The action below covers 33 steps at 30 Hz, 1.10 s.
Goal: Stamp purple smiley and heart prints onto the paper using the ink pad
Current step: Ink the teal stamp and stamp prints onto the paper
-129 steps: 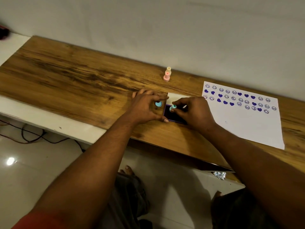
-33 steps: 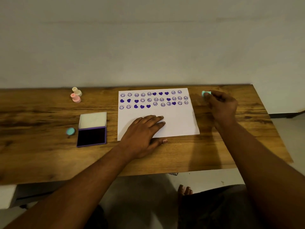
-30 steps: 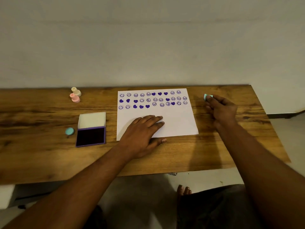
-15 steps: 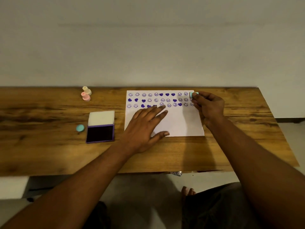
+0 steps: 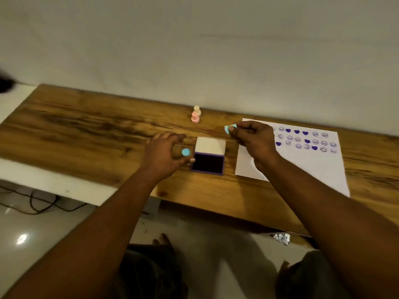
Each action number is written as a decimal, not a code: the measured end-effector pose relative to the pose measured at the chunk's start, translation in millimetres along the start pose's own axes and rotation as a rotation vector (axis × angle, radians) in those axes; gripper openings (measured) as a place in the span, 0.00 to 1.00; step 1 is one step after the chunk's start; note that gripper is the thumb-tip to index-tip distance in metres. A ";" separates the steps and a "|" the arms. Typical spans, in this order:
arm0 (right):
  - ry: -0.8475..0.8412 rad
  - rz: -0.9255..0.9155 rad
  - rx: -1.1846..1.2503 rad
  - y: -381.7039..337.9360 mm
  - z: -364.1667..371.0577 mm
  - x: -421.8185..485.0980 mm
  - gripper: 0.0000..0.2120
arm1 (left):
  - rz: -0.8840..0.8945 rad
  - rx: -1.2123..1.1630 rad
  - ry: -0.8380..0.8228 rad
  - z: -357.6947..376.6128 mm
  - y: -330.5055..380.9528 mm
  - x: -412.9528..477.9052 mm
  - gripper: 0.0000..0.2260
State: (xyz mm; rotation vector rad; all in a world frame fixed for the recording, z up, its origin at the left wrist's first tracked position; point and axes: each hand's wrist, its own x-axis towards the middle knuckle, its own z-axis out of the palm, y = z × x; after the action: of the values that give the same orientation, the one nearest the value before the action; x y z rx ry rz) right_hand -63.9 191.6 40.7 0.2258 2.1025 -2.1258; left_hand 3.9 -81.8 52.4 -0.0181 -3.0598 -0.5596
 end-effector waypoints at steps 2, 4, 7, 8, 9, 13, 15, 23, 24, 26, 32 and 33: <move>-0.051 -0.048 -0.119 0.1 27.5 -6.1 0.16 | -0.051 0.031 -0.036 1.9 -19.1 -8.2 0.34; -0.098 -0.114 -0.270 0.6 49.8 -13.2 0.14 | -0.079 0.047 -0.035 6.8 -32.6 -12.4 0.33; -0.158 -0.203 -0.417 5.2 77.0 -24.5 0.11 | -0.119 0.025 0.026 13.4 -40.2 -12.9 0.29; -0.164 -0.231 -0.462 7.7 84.1 -27.4 0.11 | -0.127 0.015 0.030 15.7 -39.5 -11.9 0.29; -0.161 -0.256 -0.512 10.1 89.3 -29.9 0.12 | -0.126 0.010 0.028 18.0 -37.1 -10.3 0.29; -0.142 -0.328 -0.665 16.5 102.0 -32.8 0.12 | -0.118 -0.028 0.051 26.9 -31.2 -6.7 0.24; -0.141 -0.369 -0.703 18.1 102.7 -31.2 0.11 | -0.118 -0.042 0.066 30.5 -30.1 -6.1 0.23; -0.179 -0.466 -0.823 21.7 103.3 -23.2 0.12 | -0.135 -0.070 0.061 36.6 -27.5 -2.2 0.21; -0.189 -0.472 -0.833 21.6 103.5 -23.3 0.12 | -0.133 -0.073 0.064 37.2 -27.2 -1.8 0.21; -0.205 -0.474 -0.841 21.4 103.9 -22.6 0.12 | -0.132 -0.082 0.074 39.0 -27.5 -1.1 0.20; -0.217 -0.490 -0.888 24.2 105.4 -20.1 0.12 | -0.143 -0.122 0.092 43.0 -31.1 0.9 0.19; -0.222 -0.491 -0.887 23.8 105.6 -20.2 0.12 | -0.144 -0.126 0.097 43.7 -31.1 1.3 0.18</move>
State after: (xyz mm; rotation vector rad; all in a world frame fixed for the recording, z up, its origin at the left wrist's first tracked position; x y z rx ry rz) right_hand -39.9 85.7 22.6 -0.6407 2.8775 -1.0748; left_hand 0.9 -95.4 0.6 0.2214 -2.9432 -0.7382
